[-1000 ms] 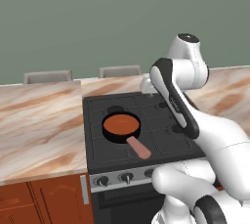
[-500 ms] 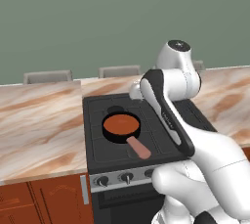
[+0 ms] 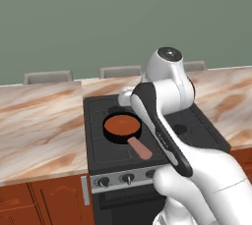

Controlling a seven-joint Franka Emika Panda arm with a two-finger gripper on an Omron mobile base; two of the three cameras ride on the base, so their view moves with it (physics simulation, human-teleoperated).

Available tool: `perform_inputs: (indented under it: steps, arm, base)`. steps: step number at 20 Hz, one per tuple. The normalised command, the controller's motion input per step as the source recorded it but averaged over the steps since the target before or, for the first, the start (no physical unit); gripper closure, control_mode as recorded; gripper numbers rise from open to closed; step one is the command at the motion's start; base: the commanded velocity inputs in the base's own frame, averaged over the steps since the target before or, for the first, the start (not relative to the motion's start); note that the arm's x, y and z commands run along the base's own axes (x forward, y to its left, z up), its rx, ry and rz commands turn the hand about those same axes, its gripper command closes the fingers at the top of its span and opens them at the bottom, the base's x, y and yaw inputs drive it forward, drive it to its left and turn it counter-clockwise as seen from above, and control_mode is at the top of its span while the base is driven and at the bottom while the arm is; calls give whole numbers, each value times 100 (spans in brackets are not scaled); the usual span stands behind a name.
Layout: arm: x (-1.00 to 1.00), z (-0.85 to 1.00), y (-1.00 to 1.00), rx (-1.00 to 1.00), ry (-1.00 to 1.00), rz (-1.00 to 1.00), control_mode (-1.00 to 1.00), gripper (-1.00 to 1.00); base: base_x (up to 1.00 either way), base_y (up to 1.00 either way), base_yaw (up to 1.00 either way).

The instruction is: Wait until the marinara sauce is simmered to a deep red color and then turn off the stove.

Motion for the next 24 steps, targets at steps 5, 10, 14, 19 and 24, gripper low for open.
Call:
perform_inputs:
  steps: [5,10,14,19,24]
  arm:
    - [-45,0,18,0,-15,0,-100,-100]
    - [-60,-10,17,0,-23,0,-100,-100]
    - [-57,-21,35,0,-23,0,-100,-100]
    - [-43,-36,33,0,-18,0,-100,-100]
    - [-38,-22,8,0,-18,0,-100,-100]
  base:
    - [0,0,0]
    - [0,0,0]
    - [0,0,0]
    - [0,0,0]
    - [0,0,0]
